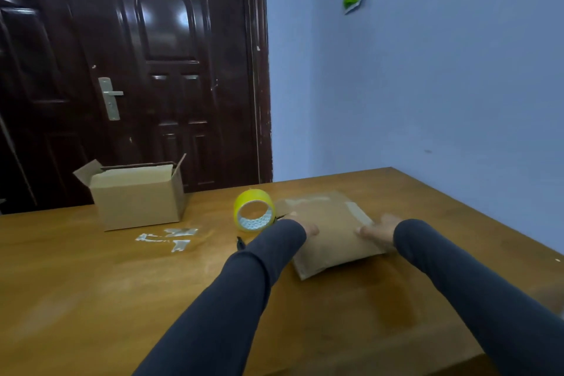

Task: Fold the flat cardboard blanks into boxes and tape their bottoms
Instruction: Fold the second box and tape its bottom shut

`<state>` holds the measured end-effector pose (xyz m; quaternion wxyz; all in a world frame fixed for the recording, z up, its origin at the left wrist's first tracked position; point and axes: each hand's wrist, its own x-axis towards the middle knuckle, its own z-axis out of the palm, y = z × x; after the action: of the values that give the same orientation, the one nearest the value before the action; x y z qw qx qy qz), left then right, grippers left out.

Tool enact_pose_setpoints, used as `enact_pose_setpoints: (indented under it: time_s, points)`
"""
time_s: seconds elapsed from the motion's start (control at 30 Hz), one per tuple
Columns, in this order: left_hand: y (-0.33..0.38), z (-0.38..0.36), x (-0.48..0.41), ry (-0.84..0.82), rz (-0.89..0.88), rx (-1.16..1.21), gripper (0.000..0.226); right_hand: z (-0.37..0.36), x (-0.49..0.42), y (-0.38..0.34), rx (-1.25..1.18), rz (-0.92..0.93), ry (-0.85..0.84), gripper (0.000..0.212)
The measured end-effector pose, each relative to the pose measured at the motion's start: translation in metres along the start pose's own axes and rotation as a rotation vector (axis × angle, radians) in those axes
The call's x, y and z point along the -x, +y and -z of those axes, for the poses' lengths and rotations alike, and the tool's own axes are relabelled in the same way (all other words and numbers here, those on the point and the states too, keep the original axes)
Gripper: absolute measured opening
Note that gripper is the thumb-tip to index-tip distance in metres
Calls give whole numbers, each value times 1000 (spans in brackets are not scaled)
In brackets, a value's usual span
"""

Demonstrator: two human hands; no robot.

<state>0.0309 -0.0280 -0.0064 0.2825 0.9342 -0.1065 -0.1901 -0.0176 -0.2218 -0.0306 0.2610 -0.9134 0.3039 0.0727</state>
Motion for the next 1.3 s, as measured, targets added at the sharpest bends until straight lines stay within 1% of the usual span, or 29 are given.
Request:
enact_pose_setpoints:
  time_s: [0.07, 0.13, 0.27, 0.3, 0.37, 0.43, 0.53, 0.63, 0.73, 0.83, 0.97, 1.07, 1.1, 1.13, 1.17, 1.23, 1.27, 1.3]
  points:
    - [1, -5, -4, 1, 27, -4, 62, -2, -2, 5, -2, 26, -19, 71]
    - [1, -3, 0, 31, 55, 23, 65, -1, -5, 5, -52, 49, 5, 66]
    - [3, 13, 1, 145, 1, 29, 50, 14, -3, -3, -83, 52, 65, 57]
    - [3, 18, -3, 166, -13, 78, 51, 18, -2, -5, -89, 55, 102, 53]
    - [2, 28, -9, 189, -62, 218, 59, 28, 1, -10, -121, 73, 190, 44]
    - [3, 38, -13, 262, -158, 355, 67, 38, 5, -16, -191, 110, 266, 41]
    - [6, 57, -15, 391, -286, 556, 64, 48, 13, -26, -385, 216, 374, 48]
    - [9, 87, -3, 414, -380, 746, 68, 51, 26, -41, -616, 341, 427, 66]
    - [5, 123, 13, 442, -384, 869, 72, 50, 38, -63, -751, 433, 427, 75]
    - [-9, 157, 31, 525, -372, 912, 61, 42, 45, -91, -804, 498, 409, 75]
    - [-33, 204, 58, 565, -407, 897, 42, 18, 59, -139, -772, 549, 306, 69]
    - [-43, 235, 80, 451, -389, 1006, 22, -7, 71, -179, -825, 521, 172, 60]
    - [-48, 243, 85, 414, -391, 1052, 19, -15, 75, -191, -873, 498, 110, 58]
    - [-54, 251, 91, 376, -400, 1082, 22, -25, 77, -203, -929, 464, 29, 60]
    - [-60, 259, 94, 344, -398, 1059, 27, -36, 80, -214, -1003, 429, -65, 62]
    - [-75, 271, 101, 279, -356, 951, 27, -56, 90, -233, -1137, 347, -276, 61]
    - [-78, 274, 102, 268, -314, 884, 24, -66, 92, -239, -1167, 324, -356, 53]
    - [-81, 278, 103, 299, -267, 812, 20, -75, 97, -245, -1162, 309, -411, 41]
